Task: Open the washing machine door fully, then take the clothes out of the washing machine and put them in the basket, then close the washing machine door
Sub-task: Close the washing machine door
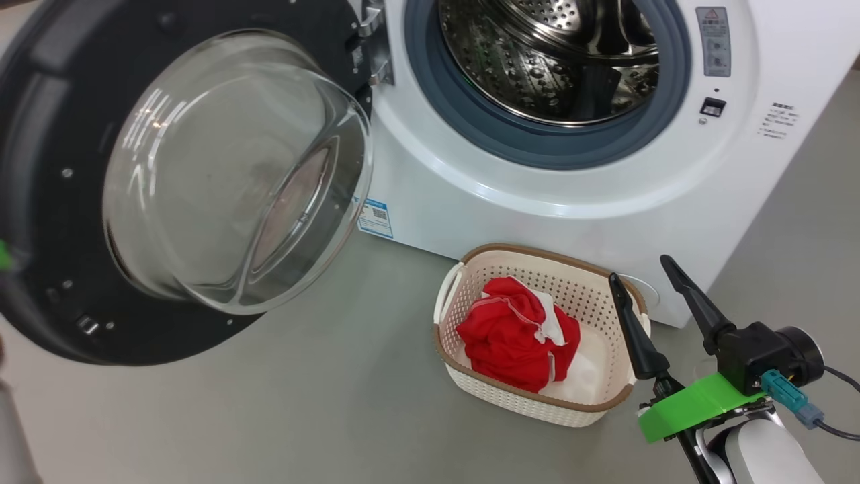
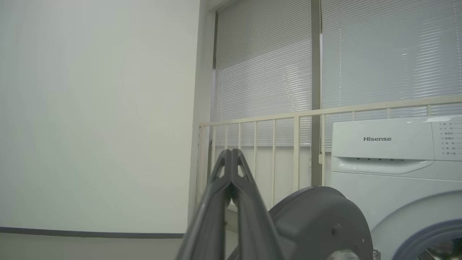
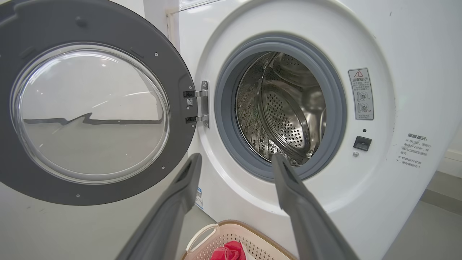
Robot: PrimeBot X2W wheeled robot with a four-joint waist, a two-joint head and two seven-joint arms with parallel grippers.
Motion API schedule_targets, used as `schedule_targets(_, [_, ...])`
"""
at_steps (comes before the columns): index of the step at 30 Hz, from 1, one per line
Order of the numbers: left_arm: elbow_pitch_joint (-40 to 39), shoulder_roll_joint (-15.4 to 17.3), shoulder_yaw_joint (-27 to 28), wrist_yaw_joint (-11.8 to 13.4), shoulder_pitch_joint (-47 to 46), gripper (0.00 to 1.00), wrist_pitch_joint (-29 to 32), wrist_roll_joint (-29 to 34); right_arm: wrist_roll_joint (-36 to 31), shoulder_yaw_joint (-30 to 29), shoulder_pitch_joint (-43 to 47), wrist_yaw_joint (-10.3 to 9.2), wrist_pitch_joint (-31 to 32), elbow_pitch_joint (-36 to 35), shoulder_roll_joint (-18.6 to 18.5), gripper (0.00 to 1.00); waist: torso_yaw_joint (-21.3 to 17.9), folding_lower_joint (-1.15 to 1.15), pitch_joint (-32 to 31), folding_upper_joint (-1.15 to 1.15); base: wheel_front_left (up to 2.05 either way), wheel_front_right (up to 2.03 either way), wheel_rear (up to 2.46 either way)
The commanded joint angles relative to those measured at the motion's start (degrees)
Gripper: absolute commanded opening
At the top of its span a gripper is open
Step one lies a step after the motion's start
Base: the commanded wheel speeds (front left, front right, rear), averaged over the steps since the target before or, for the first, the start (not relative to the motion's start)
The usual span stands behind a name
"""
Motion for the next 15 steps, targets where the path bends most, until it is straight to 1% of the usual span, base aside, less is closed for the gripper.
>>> schedule_targets(1, [2.71,2.84,3.33,-0.3,-4.65,0.0,-0.21,-2.81,0.01,1.7,-2.64,0.36,-0.36,-1.16,-0.53,1.0,-1.19,0.0,0.59,0.0,0.0,0.0,0.0])
schedule_targets(4, [11.9,2.99,6.76,-0.6,-9.71,0.0,0.24,-8.19,0.07,2.1,-2.94,0.36,-0.36,-0.89,-0.81,1.0,-2.28,0.0,0.73,0.0,0.0,0.0,0.0])
schedule_targets(7, [21.32,4.71,10.47,-0.53,-14.45,0.0,3.51,-13.43,0.15,2.56,-3.23,0.36,-0.36,-0.77,-1.01,1.0,-3.62,0.0,0.86,0.0,0.0,0.0,0.0])
schedule_targets(8, [21.32,4.71,10.47,-0.53,-14.45,0.0,3.51,-13.43,0.15,2.56,-3.23,0.36,-0.36,-0.77,-1.01,1.0,-3.62,0.0,0.86,0.0,0.0,0.0,0.0])
schedule_targets(10, [26.67,6.4,12.07,0.03,-16.75,0.0,5.9,-15.39,0.2,2.69,-3.42,0.36,-0.36,-0.76,-1.14,1.0,-4.5,0.0,1.02,0.0,0.0,0.0,0.0])
schedule_targets(11, [29.0,7.02,13.03,0.73,-17.75,0.0,7.3,-16.45,0.22,2.74,-3.45,0.36,-0.36,-0.76,-1.19,1.0,-4.92,0.0,1.07,0.0,0.0,0.0,0.0])
schedule_targets(12, [33.25,8.51,14.7,1.85,-19.47,0.0,10.56,-18.38,0.27,2.78,-3.42,0.36,-0.36,-0.71,-1.27,1.0,-5.67,0.0,1.18,0.0,0.0,0.0,0.0])
schedule_targets(15, [38.41,10.07,17.75,3.08,-21.95,0.0,16.39,-22.42,0.29,2.58,-3.14,0.36,-0.36,-0.68,-1.27,1.0,-6.43,0.0,1.27,0.0,0.0,0.0,0.0])
